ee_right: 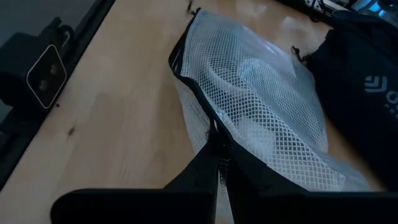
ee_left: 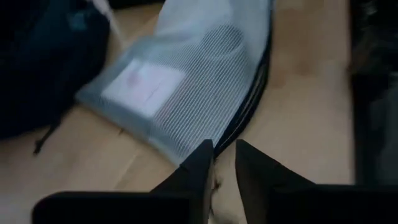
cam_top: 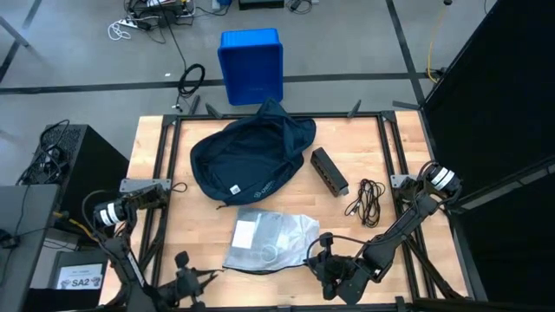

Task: Unpack backpack
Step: Open the white white mesh envelope, then remove the black portable fan from the white mesh envelope

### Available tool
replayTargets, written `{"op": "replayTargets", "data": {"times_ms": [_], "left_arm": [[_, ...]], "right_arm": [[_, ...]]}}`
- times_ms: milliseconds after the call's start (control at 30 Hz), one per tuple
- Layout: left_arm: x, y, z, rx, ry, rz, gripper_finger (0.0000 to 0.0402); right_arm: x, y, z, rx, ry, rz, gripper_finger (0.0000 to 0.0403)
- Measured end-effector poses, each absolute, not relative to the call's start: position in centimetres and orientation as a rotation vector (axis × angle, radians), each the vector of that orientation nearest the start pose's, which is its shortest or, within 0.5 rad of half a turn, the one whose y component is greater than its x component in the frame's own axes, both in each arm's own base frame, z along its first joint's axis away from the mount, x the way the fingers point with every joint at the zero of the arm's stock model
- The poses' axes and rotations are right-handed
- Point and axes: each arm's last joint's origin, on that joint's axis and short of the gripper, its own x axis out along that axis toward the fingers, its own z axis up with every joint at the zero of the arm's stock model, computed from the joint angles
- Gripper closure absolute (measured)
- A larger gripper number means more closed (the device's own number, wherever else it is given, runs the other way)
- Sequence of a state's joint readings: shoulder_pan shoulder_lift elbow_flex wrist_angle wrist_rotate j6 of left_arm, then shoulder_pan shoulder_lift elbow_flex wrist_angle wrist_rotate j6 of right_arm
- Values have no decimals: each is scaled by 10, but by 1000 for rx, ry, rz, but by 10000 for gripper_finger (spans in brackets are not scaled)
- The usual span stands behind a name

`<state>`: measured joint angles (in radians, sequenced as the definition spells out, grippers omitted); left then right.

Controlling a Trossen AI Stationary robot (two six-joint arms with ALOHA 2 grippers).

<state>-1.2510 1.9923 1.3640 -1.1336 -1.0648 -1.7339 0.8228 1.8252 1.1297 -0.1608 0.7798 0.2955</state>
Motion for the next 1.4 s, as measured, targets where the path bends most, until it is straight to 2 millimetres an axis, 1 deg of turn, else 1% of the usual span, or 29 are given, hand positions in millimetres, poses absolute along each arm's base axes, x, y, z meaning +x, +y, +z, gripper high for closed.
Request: {"op": "replayTargets", "data": {"times_ms": [133,233,333,467,567,667,900,1167,1267,1400], "left_arm": [[140,-332,184,-50,443,358,308],[151,-336,187,-109,371,353,269],[173,-338,180,-91,366,365,237],[204,-337,164,16,428,364,211],[226,-331,156,81,502,355,204],[244,-321,152,104,578,358,204],[271,-297,149,178,724,347,204],[289,-277,146,355,873,274,204],[290,-268,145,394,925,291,204],[290,-263,145,432,935,322,206]], "right_arm": [[271,255,181,-311,604,-29,402],[273,254,181,-297,606,-20,401],[274,255,182,-292,598,-11,402],[274,255,183,-291,597,1,401],[274,256,183,-290,598,4,402],[274,256,183,-289,598,6,400],[274,256,183,-289,598,9,402],[274,256,183,-289,598,9,401],[274,256,183,-290,598,10,401],[274,256,183,-281,597,7,399]]}}
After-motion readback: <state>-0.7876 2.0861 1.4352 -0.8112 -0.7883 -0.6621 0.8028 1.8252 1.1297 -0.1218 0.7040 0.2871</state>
